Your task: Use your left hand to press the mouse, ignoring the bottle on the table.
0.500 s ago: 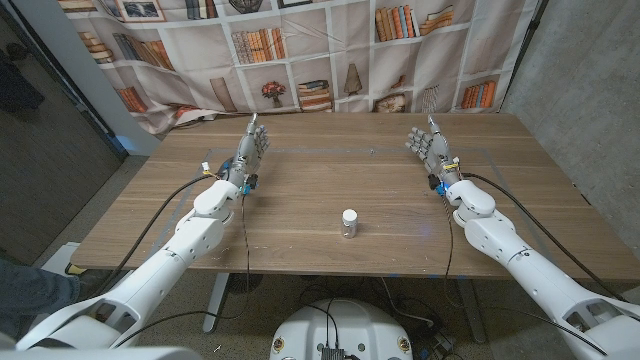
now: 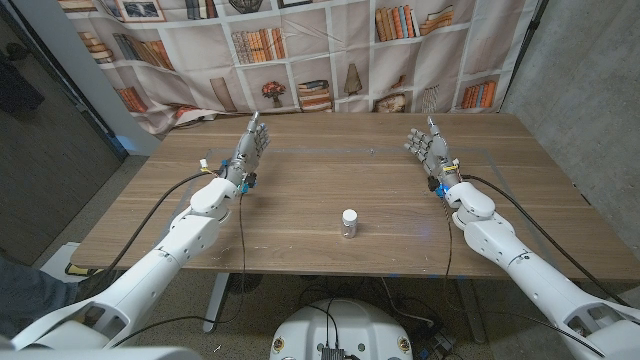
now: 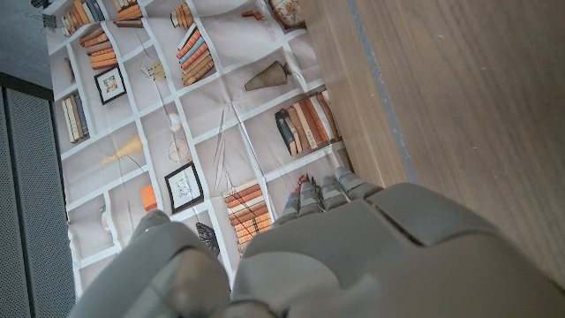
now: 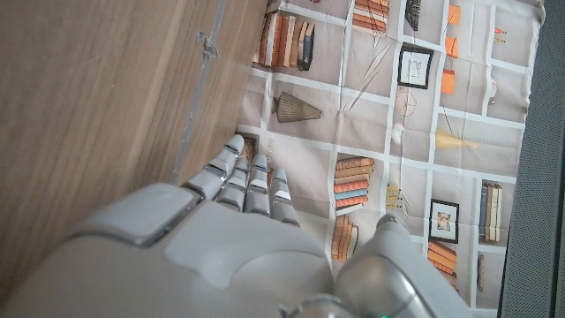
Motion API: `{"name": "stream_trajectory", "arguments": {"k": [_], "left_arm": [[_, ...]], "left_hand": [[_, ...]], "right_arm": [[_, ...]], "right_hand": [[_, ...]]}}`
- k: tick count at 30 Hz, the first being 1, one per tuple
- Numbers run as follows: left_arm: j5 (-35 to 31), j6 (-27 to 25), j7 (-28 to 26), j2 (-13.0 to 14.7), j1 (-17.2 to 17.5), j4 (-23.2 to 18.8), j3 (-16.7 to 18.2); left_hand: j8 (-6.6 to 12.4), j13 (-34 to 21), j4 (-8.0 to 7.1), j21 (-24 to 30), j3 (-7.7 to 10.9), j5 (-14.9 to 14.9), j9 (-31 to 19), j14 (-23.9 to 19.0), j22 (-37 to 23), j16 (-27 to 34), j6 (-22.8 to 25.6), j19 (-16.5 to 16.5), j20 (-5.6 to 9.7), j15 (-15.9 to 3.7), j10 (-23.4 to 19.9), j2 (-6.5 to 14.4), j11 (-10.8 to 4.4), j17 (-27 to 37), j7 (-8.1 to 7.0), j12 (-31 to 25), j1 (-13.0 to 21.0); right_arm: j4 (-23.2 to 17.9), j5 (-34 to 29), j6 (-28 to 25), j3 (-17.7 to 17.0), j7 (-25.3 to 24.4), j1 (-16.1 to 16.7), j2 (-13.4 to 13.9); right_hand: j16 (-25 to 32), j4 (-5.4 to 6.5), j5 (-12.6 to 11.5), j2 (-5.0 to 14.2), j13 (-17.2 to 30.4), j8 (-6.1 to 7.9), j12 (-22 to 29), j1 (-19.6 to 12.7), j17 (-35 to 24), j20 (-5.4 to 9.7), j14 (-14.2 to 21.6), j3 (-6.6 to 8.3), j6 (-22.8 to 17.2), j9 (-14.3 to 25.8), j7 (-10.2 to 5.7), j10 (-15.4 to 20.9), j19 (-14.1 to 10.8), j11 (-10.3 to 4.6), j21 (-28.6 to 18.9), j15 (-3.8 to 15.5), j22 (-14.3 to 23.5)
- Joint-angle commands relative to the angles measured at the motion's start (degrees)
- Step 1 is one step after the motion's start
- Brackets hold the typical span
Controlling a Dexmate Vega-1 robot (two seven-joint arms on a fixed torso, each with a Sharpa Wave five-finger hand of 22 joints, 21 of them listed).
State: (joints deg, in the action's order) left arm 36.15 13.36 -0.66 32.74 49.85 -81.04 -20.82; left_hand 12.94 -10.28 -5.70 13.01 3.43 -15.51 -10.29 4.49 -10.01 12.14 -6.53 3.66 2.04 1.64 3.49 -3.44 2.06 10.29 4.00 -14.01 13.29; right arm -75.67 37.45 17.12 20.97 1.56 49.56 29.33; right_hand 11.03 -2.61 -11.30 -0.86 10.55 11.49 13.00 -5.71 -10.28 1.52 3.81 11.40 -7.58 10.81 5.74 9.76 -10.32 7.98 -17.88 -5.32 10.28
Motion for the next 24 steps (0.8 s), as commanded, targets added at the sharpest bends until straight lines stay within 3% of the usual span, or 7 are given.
{"name": "stream_trajectory", "arguments": {"k": [1,5,9,18,24], "left_arm": [[-1.45,-1.01,-0.57,2.86,1.38,-2.59,0.80],[-3.18,-0.80,-1.84,3.83,1.41,-3.24,1.04],[-4.84,0.11,-3.02,4.11,1.23,-3.59,1.22],[-8.18,3.73,-6.31,2.18,0.93,-1.79,1.09],[-13.65,5.43,-12.54,1.78,1.57,-2.15,1.50]], "left_hand": [[0.51,-0.25,0.19,0.55,0.18,-0.07,-0.28,-0.94,-0.24,0.56,1.17,-1.01,-0.25,0.11,-1.13,0.26,0.04,0.26,-0.01,-0.38,0.77],[0.66,-0.25,0.48,0.67,0.30,0.16,-0.28,-2.39,-0.19,0.62,2.59,-2.24,0.31,0.25,-2.46,0.74,-0.05,0.25,0.76,-0.43,1.57],[0.80,-0.26,0.80,0.91,0.38,0.44,-0.28,-4.02,-0.17,0.73,4.12,-3.90,-0.16,0.41,-4.20,1.13,-0.09,0.25,1.35,-0.59,2.39],[1.28,-0.31,1.51,1.93,0.30,1.29,-0.32,-8.72,-0.30,1.13,8.60,-9.14,-1.48,0.10,-8.85,1.70,0.26,0.31,1.08,-0.94,4.19],[1.84,-0.39,2.25,3.10,0.05,2.25,-0.39,-15.44,-0.40,1.97,13.90,-15.13,-2.78,-0.01,-16.00,1.99,0.58,0.35,1.07,-1.89,6.06]], "right_arm": [[-2.98,-1.28,0.33,0.71,-1.56,1.47,0.06],[-3.53,-1.86,0.31,0.97,-1.67,1.50,0.28],[-4.73,-2.60,-0.62,1.21,-2.29,1.43,0.87],[-6.15,-3.56,-0.65,1.04,-4.02,2.45,1.31],[-6.54,-3.82,-0.55,0.85,-4.63,2.82,1.43]], "right_hand": [[0.28,-0.28,-0.17,0.12,0.25,0.35,0.31,-0.91,-0.22,0.27,0.39,0.47,-0.72,0.07,-0.09,0.40,-0.39,0.08,-0.13,-0.14,0.13],[0.28,-0.33,-0.16,0.18,0.25,0.37,0.33,-0.99,-0.22,0.31,0.52,0.50,-0.85,0.07,-0.08,0.49,-0.48,0.05,-0.10,-0.11,0.13],[0.31,-0.39,-0.14,0.23,0.25,0.37,0.37,-1.08,-0.22,0.28,0.72,0.53,-0.92,0.06,-0.09,0.64,-0.62,0.09,-0.08,-0.11,0.13],[0.30,-0.55,-0.12,0.44,0.25,0.38,0.42,-1.36,-0.21,0.24,1.04,0.65,-1.11,0.06,-0.19,0.92,-0.87,0.02,-0.01,-0.09,0.13],[0.29,-0.68,-0.09,0.53,0.25,0.41,0.52,-1.56,-0.21,0.22,1.28,0.70,-1.33,0.06,-0.17,1.29,-1.24,0.00,-0.02,-0.11,0.13]]}}
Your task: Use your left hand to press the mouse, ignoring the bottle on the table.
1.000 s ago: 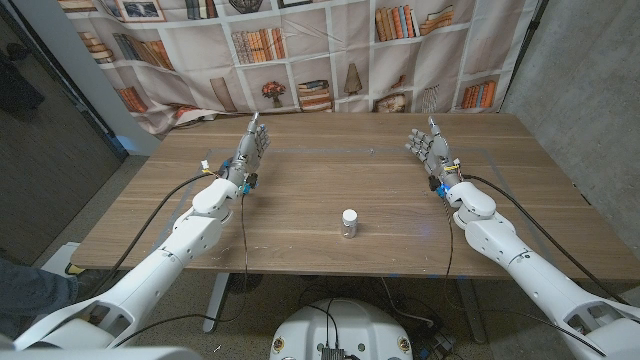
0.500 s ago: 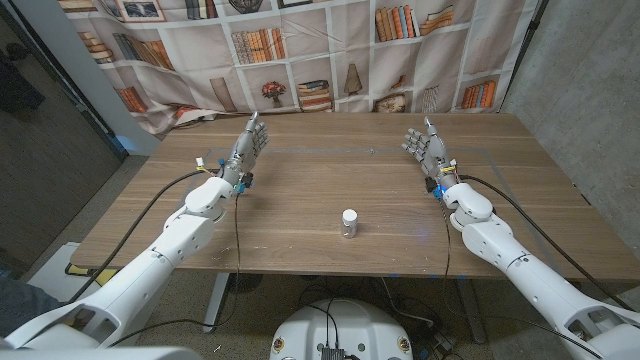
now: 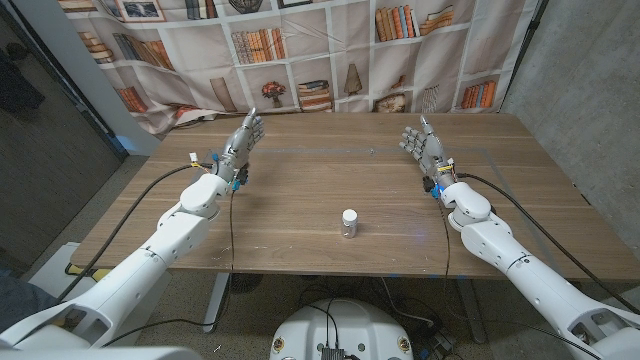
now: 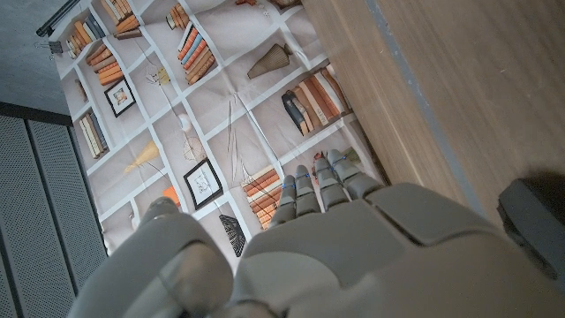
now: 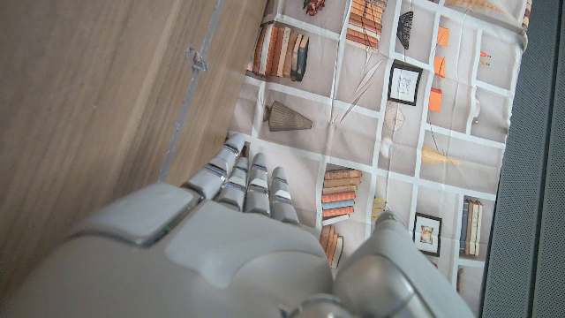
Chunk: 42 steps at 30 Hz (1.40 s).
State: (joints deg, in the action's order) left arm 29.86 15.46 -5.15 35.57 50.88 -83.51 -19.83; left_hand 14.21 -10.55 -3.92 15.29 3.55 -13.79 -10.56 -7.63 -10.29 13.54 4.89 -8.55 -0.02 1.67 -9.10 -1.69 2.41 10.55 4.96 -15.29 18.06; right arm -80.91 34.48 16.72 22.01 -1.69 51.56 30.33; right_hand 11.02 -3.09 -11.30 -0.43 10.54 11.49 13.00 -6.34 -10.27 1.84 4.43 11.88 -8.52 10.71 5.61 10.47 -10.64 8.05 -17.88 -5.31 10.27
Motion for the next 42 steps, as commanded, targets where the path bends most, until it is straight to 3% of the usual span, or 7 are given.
{"name": "stream_trajectory", "arguments": {"k": [1,4,15,24,29,34,42], "left_arm": [[-8.67,3.21,-9.45,-0.95,0.74,-0.07,0.57],[-12.23,2.69,-13.22,-0.77,1.21,-1.00,0.72],[-19.47,-1.70,-21.79,-0.13,3.17,-4.93,1.77],[-21.43,-3.64,-25.92,-1.12,4.07,-6.36,2.83],[-23.60,-6.88,-28.67,-1.18,4.55,-8.22,3.01],[-25.65,-10.07,-31.14,-1.16,5.03,-10.15,3.15],[-27.36,-15.52,-31.93,0.36,5.91,-13.28,3.51]], "left_hand": [[0.63,-0.14,0.58,1.00,-0.11,0.70,-0.14,-4.35,-0.16,0.61,3.37,-3.89,-1.24,-0.09,-4.51,0.35,0.34,0.07,0.27,-0.67,1.61],[1.27,-0.17,0.77,1.45,-0.19,1.07,-0.15,-7.82,-0.28,0.98,7.03,-6.27,-2.24,-0.96,-8.63,0.71,-0.77,0.06,-1.53,-1.28,2.35],[0.93,-0.16,1.05,4.59,-0.76,1.68,-0.05,-20.49,-0.99,2.94,13.12,-15.89,-3.02,-1.18,-17.05,1.42,-4.14,0.36,-3.43,-1.10,3.97],[-0.48,-0.38,1.05,12.37,-2.29,1.82,-0.06,-40.94,-2.80,8.28,18.12,-30.45,-0.68,-2.89,-31.62,1.38,-3.96,2.06,-3.07,-2.22,5.20],[-1.59,-0.82,0.48,20.06,-5.50,1.65,-0.25,-56.92,-5.77,14.87,19.51,-40.68,2.52,-5.10,-41.51,-1.64,-3.50,4.27,-1.30,-2.55,4.04],[-1.96,-1.78,-0.06,26.39,-7.70,1.17,-0.39,-69.25,-9.11,21.02,20.29,-47.11,5.23,-7.61,-51.66,-3.07,-5.89,6.64,-1.08,-4.22,3.80],[-2.47,-5.06,-0.29,33.54,-9.66,0.65,-0.46,-74.59,-13.50,31.04,20.49,-52.66,8.69,-11.42,-64.78,-3.67,-7.49,9.75,-1.35,-9.13,5.27]], "right_arm": [[-1.40,-0.90,-0.21,-0.19,-1.45,0.87,0.48],[-1.62,-1.05,-0.26,-0.19,-1.64,1.02,0.57],[-1.86,-1.15,-0.71,-0.20,-1.70,0.80,0.77],[-0.84,-1.00,-0.94,0.02,-1.12,0.04,0.53],[0.32,-0.92,-0.24,0.10,-0.62,-0.49,0.04],[1.50,-0.86,0.15,0.33,0.24,-1.21,-0.25],[3.00,-0.66,0.34,0.62,1.40,-2.30,-0.61]], "right_hand": [[0.31,-0.23,-0.08,0.12,0.26,0.41,0.51,-0.96,-0.22,-0.09,0.75,0.24,-0.42,0.15,-0.06,0.57,-0.94,-0.09,-0.01,-0.12,0.14],[0.30,-0.29,-0.07,0.16,0.26,0.40,0.55,-1.05,-0.22,-0.08,0.86,0.27,-0.44,0.15,-0.06,0.72,-1.00,-0.17,0.03,-0.08,0.14],[0.28,-0.46,-0.01,0.24,0.26,0.41,0.64,-1.27,-0.22,-0.07,1.20,0.31,-0.70,0.15,-0.23,1.15,-1.42,-0.12,0.06,-0.01,0.15],[0.30,-0.56,0.02,0.30,0.26,0.35,0.63,-1.39,-0.22,-0.05,1.48,0.34,-0.67,0.15,-0.32,1.25,-1.67,-0.15,0.08,-0.05,0.15],[0.29,-0.61,0.04,0.34,0.26,0.28,0.65,-1.47,-0.22,-0.08,1.57,0.37,-0.55,0.15,-0.35,1.36,-1.73,-0.20,0.12,-0.05,0.15],[0.30,-0.71,0.07,0.40,0.27,0.08,0.65,-1.60,-0.23,-0.24,1.81,0.40,-0.11,0.16,-0.26,1.47,-1.94,-0.31,0.14,0.02,0.16],[0.25,-0.81,0.10,0.44,0.28,0.00,0.64,-1.73,-0.23,-0.32,1.90,0.43,0.03,0.16,-0.26,1.55,-2.03,-0.33,0.21,0.07,0.16]]}}
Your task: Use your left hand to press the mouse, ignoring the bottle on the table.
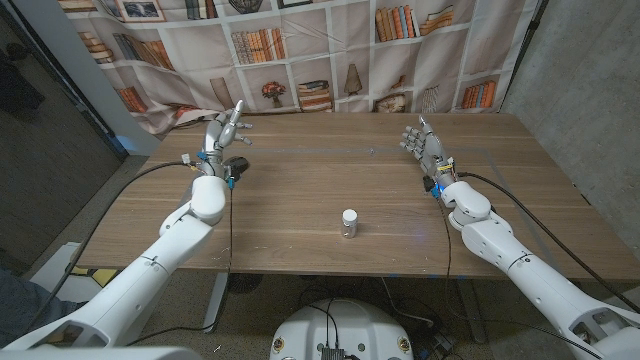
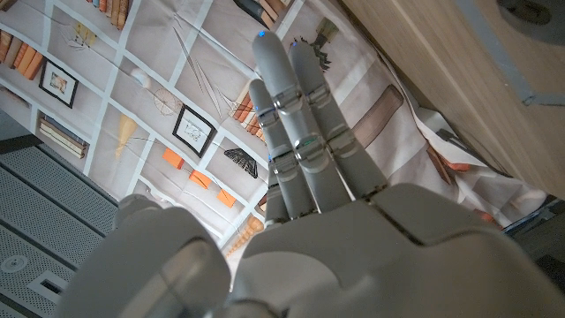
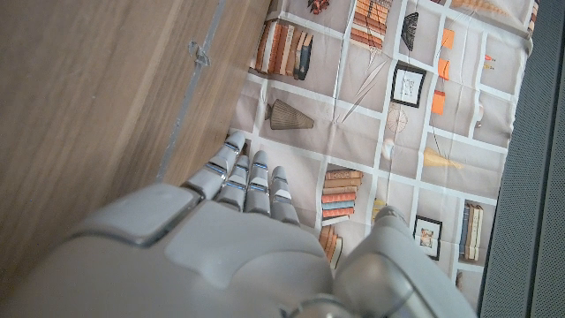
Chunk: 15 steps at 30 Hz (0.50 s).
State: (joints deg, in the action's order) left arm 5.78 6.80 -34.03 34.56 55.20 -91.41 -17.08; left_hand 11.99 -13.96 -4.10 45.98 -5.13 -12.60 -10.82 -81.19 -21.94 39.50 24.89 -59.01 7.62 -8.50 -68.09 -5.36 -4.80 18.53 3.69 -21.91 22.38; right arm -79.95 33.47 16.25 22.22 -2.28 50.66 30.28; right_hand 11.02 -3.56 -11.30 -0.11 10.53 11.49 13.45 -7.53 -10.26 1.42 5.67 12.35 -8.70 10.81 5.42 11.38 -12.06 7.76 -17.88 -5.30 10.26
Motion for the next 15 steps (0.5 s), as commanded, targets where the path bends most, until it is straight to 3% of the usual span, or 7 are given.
{"name": "stream_trajectory", "arguments": {"k": [1,5,8,11,15], "left_arm": [[-3.65,-7.71,-3.29,1.56,1.69,-5.85,0.77],[-4.16,-9.34,-3.94,1.76,2.04,-6.84,0.96],[-4.58,-9.82,-5.00,1.40,2.20,-7.06,1.06],[-4.65,-10.25,-5.28,1.37,2.35,-7.37,1.20],[-4.84,-11.43,-6.01,1.17,2.65,-8.20,1.42]], "left_hand": [[-0.28,-2.65,-0.08,4.19,-1.28,-0.65,-0.19,-1.04,-2.54,8.09,0.82,-3.23,1.67,-1.62,-8.76,0.04,-0.50,2.98,-0.19,-4.18,1.54],[-0.43,-6.23,0.24,8.08,-2.07,-0.80,-0.22,-1.00,-5.64,15.62,1.67,-5.09,3.35,-2.36,-13.93,-0.07,-1.54,5.89,-0.56,-11.47,3.67],[-0.85,-14.14,0.73,10.94,-3.46,-0.75,-0.36,-1.40,-7.55,25.49,1.52,-5.90,3.74,-2.86,-13.19,-0.73,-3.18,10.27,-0.42,-26.82,6.67],[-0.92,-16.85,0.64,13.10,-4.53,-0.72,-0.46,-1.09,-9.00,34.23,0.97,-7.05,4.34,-3.05,-13.10,-0.82,-4.83,16.92,-0.07,-34.01,8.13],[-0.82,-23.21,1.08,15.38,-4.93,-0.76,-0.53,-0.74,-10.33,41.96,0.77,-8.65,4.74,-3.03,-12.85,0.20,-5.60,23.59,-0.06,-44.69,11.55]], "right_arm": [[2.14,0.30,0.84,0.47,2.11,-1.50,-0.54],[2.23,0.33,0.72,0.54,2.33,-1.64,-0.48],[2.21,0.35,0.66,0.57,2.36,-1.62,-0.46],[2.01,0.37,0.60,0.56,2.30,-1.45,-0.39],[1.77,0.30,0.74,0.53,2.23,-1.19,-0.26]], "right_hand": [[0.24,-0.35,0.11,0.12,0.29,0.00,0.20,-0.55,-0.24,0.09,0.67,-0.04,0.21,0.06,-0.08,0.66,-0.62,-0.02,0.22,0.06,0.17],[0.20,-0.42,0.14,0.13,0.30,0.01,0.18,-0.63,-0.24,0.03,0.70,-0.04,0.18,0.06,-0.08,0.70,-0.72,-0.07,0.27,0.06,0.18],[0.18,-0.45,0.15,0.12,0.30,0.00,0.18,-0.66,-0.25,-0.01,0.72,-0.04,0.18,0.06,-0.08,0.73,-0.74,-0.05,0.30,0.06,0.18],[0.17,-0.49,0.17,0.12,0.30,0.00,0.17,-0.69,-0.25,-0.03,0.78,-0.04,0.17,0.06,-0.08,0.75,-0.80,-0.03,0.32,0.07,0.18],[0.16,-0.53,0.18,0.12,0.30,-0.02,0.16,-0.74,-0.25,-0.05,0.83,-0.04,0.20,0.06,-0.03,0.76,-0.82,-0.06,0.36,0.04,0.19]]}}
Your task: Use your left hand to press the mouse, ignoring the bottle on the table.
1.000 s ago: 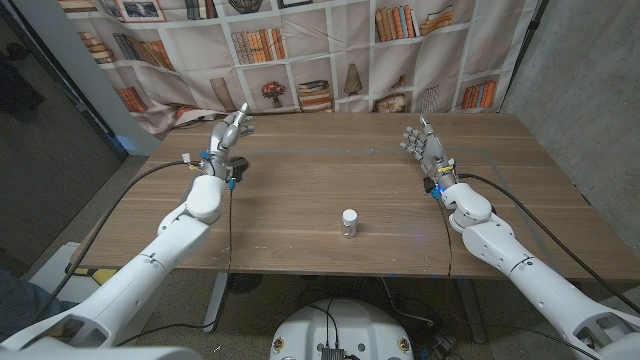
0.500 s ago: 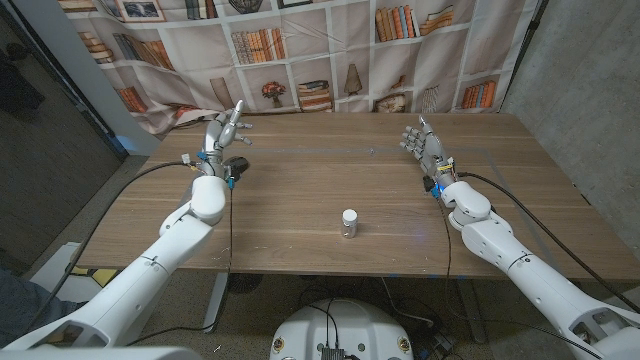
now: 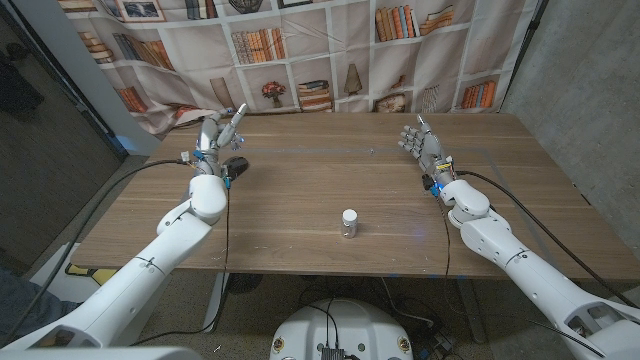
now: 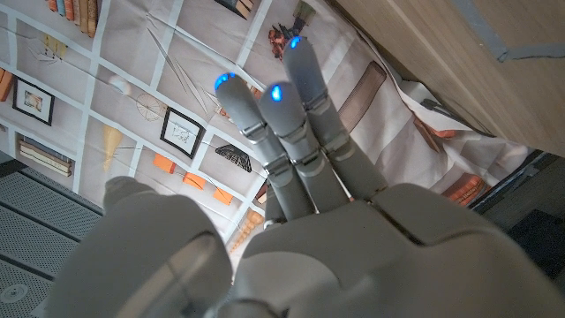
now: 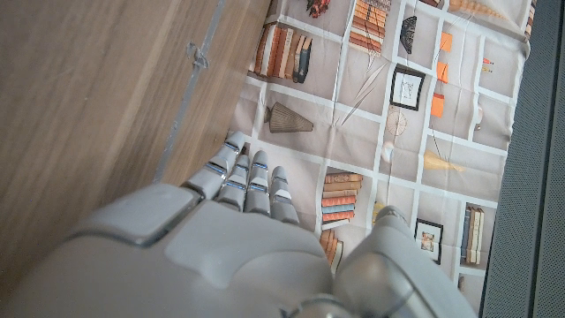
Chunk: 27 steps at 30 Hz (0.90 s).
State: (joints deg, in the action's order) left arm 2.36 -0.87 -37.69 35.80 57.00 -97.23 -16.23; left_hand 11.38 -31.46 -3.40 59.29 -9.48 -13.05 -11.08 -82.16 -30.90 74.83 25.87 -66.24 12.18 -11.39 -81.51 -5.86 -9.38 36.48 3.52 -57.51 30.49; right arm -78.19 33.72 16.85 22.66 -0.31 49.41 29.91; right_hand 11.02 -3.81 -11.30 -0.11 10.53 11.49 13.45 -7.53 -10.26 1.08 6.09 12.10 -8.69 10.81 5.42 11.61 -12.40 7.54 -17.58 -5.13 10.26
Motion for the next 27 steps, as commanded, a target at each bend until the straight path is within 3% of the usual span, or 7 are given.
{"name": "stream_trajectory", "arguments": {"k": [1,7,14,17,20,23,27], "left_arm": [[-1.57,-4.17,-2.51,-0.06,0.91,-2.61,0.56],[-1.85,-5.93,-2.41,0.35,1.28,-3.88,0.56],[-2.70,-9.21,-1.76,1.60,1.51,-5.60,0.37],[-3.19,-11.04,-1.39,2.31,1.54,-6.56,0.28],[-4.52,-12.38,-1.48,3.00,1.27,-7.01,-0.27],[-5.79,-14.41,-1.28,3.68,0.91,-7.68,-0.89],[-7.13,-17.75,-1.31,4.08,0.42,-8.55,-1.52]], "left_hand": [[-0.27,-7.88,0.78,2.81,-0.33,-0.31,-0.28,0.25,-1.99,8.60,-0.52,-1.68,0.23,-0.13,0.47,1.33,-1.36,7.48,0.08,-11.84,5.07],[-0.33,-9.56,2.45,5.09,1.22,-0.24,-0.31,0.54,-3.71,11.71,-1.49,-3.26,0.26,-0.14,0.63,3.47,-1.66,10.58,0.20,-15.54,10.47],[-0.35,-9.19,7.45,7.46,6.14,1.10,-0.37,0.52,-5.64,12.69,-2.90,-2.89,0.23,-0.02,1.27,8.09,-1.71,12.20,0.01,-18.53,22.97],[-0.49,-10.60,11.28,9.00,10.20,0.42,-0.40,0.86,-7.34,12.54,-4.41,-1.56,0.21,-0.03,2.53,10.92,-1.73,13.19,1.25,-20.20,31.42],[-0.44,-11.68,13.48,10.50,14.13,-1.28,-0.47,1.32,-9.24,12.20,-5.70,0.54,0.27,-0.04,4.31,12.47,-0.45,14.64,2.88,-20.75,38.75],[-0.26,-11.77,13.65,11.44,18.47,-4.96,-0.57,1.71,-10.10,11.15,-6.16,2.10,0.05,0.15,5.34,12.78,0.58,15.95,3.23,-20.56,45.05],[0.05,-13.52,13.42,11.88,21.38,-8.44,-0.60,1.69,-10.27,10.42,-5.45,2.86,-0.20,0.40,5.51,12.16,1.81,16.57,2.14,-21.67,47.72]], "right_arm": [[0.04,0.02,0.22,0.11,0.36,0.10,0.15],[-0.08,0.18,0.53,0.01,0.28,0.62,0.10],[-0.09,0.42,0.60,-0.01,0.38,0.99,0.07],[-0.05,0.41,0.58,0.07,0.54,1.05,0.13],[-0.18,0.60,0.18,0.08,0.41,1.18,0.12],[-0.13,0.59,0.02,0.17,0.42,1.18,0.11],[-0.02,0.40,-0.04,0.35,0.38,1.11,0.04]], "right_hand": [[0.16,-0.30,0.19,0.11,0.30,-0.02,0.16,-0.76,-0.25,0.31,0.43,0.21,0.20,0.07,-0.03,0.54,-0.48,0.19,0.07,-0.14,0.19],[0.13,-0.41,0.21,0.11,0.31,0.00,0.17,-0.89,-0.25,0.20,0.48,0.23,0.12,0.07,0.00,0.64,-0.52,0.09,0.14,-0.16,0.19],[0.12,-0.55,0.24,0.13,0.31,0.05,0.18,-1.08,-0.24,0.12,0.66,0.27,-0.02,0.08,-0.03,0.78,-0.59,0.07,0.23,-0.13,0.20],[0.12,-0.62,0.25,0.14,0.32,0.03,0.19,-1.17,-0.24,0.10,0.74,0.29,0.01,0.08,-0.05,0.87,-0.64,0.11,0.26,-0.13,0.20],[0.13,-0.70,0.25,0.38,0.32,0.07,0.21,-1.39,-0.24,0.06,0.87,0.43,-0.11,0.08,-0.09,0.98,-0.69,0.02,0.31,-0.16,0.20],[0.09,-0.81,0.25,0.83,0.32,0.08,0.20,-1.74,-0.25,0.05,0.88,0.70,-0.14,0.08,-0.17,1.03,-0.83,0.02,0.34,-0.13,0.20],[0.14,-0.99,0.27,1.28,0.32,0.12,0.22,-2.21,-0.25,0.13,1.14,1.01,-0.26,0.09,-0.20,1.19,-1.16,0.03,0.32,-0.10,0.21]]}}
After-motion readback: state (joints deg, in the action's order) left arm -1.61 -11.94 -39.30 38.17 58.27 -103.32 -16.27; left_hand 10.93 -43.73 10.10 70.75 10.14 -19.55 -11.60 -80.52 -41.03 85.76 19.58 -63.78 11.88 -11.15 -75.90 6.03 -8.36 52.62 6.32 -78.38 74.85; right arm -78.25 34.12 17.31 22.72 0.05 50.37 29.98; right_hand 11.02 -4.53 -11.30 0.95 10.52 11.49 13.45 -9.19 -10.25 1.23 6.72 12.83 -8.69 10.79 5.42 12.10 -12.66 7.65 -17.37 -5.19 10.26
